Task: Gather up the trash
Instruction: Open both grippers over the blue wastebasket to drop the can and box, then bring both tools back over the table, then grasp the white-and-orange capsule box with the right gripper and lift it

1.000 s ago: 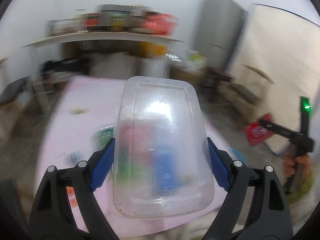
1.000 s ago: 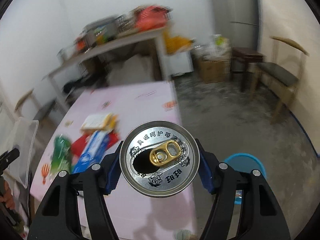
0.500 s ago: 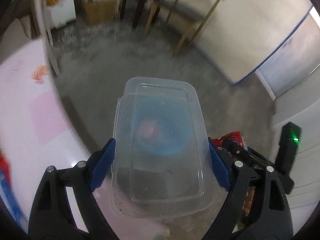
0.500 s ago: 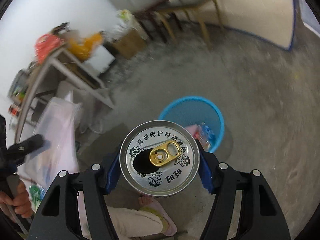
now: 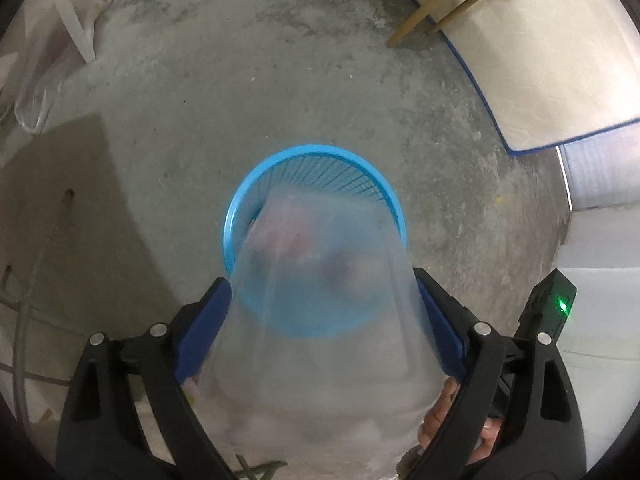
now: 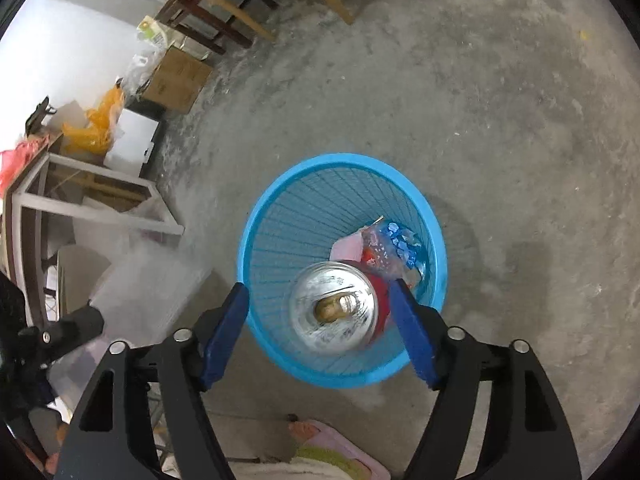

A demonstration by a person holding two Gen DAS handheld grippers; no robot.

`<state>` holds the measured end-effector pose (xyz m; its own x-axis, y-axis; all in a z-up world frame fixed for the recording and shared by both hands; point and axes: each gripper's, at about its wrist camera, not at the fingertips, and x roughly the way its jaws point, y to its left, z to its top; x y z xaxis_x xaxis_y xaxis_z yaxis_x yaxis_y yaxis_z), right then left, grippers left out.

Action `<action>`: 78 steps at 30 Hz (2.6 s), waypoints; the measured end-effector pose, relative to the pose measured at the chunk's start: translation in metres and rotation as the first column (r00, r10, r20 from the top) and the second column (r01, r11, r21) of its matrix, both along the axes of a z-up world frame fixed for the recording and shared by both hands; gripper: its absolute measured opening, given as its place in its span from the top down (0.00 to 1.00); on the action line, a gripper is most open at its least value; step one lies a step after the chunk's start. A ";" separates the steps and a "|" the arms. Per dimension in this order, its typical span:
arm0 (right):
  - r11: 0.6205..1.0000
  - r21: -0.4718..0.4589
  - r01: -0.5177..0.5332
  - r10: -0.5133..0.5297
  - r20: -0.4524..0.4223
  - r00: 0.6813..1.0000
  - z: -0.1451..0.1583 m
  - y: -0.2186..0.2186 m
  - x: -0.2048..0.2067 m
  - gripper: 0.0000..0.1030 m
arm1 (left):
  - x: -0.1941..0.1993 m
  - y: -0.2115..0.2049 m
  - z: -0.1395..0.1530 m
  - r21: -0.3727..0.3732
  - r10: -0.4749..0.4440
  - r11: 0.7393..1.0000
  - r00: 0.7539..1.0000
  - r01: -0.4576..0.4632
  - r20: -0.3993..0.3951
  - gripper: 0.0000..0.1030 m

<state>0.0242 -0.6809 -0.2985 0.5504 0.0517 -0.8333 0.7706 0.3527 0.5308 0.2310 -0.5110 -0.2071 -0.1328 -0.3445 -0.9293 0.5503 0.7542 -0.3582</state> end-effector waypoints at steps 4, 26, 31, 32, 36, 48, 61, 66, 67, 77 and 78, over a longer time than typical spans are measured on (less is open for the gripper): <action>0.999 -0.002 0.036 -0.036 0.017 0.999 0.001 -0.005 -0.014 0.30 | -0.007 0.000 -0.003 -0.024 -0.004 1.000 1.000 0.003 -0.009 0.16; 0.959 -0.282 0.011 0.044 0.189 0.981 0.144 0.052 -0.105 0.30 | -0.068 0.125 0.223 -0.327 -0.027 0.933 0.933 0.153 0.359 0.16; 0.921 -0.386 -0.062 0.170 0.252 0.953 0.202 0.099 -0.102 0.19 | -0.115 0.225 0.258 -0.378 0.039 0.914 0.893 0.150 0.448 0.16; 0.913 -0.399 -0.085 0.202 0.260 0.944 0.213 0.109 -0.099 0.18 | -0.123 0.248 0.259 -0.379 0.060 0.916 0.888 0.133 0.456 0.16; 0.873 -0.443 -0.205 0.356 0.291 0.888 0.254 0.161 -0.080 0.17 | -0.145 0.336 0.257 -0.375 0.181 0.927 0.853 0.019 0.490 0.16; 0.664 -0.359 -0.655 0.744 0.235 0.625 0.280 0.350 0.030 0.17 | -0.190 0.579 0.212 -0.335 0.578 0.811 0.569 -0.479 0.585 0.16; 0.511 -0.314 -0.800 0.852 0.060 0.520 0.253 0.485 0.130 0.17 | -0.175 0.620 0.159 -0.409 0.653 0.757 0.563 -0.509 0.507 0.16; 0.318 -0.522 -0.792 0.916 -0.046 0.398 0.286 0.511 0.172 0.17 | -0.156 0.633 0.155 -0.447 0.669 0.743 0.556 -0.498 0.493 0.16; 0.207 -0.568 -0.797 0.941 -0.106 0.320 0.292 0.522 0.185 0.17 | -0.154 0.634 0.154 -0.451 0.671 0.742 0.560 -0.497 0.486 0.16; -0.455 -0.479 -0.751 0.829 -0.536 -0.160 0.254 0.592 0.304 0.10 | -0.129 0.634 0.144 -0.476 0.664 0.740 0.624 -0.475 0.411 0.16; -0.470 -0.461 -0.753 0.821 -0.541 -0.181 0.250 0.593 0.309 0.10 | -0.128 0.634 0.143 -0.475 0.663 0.741 0.628 -0.474 0.407 0.16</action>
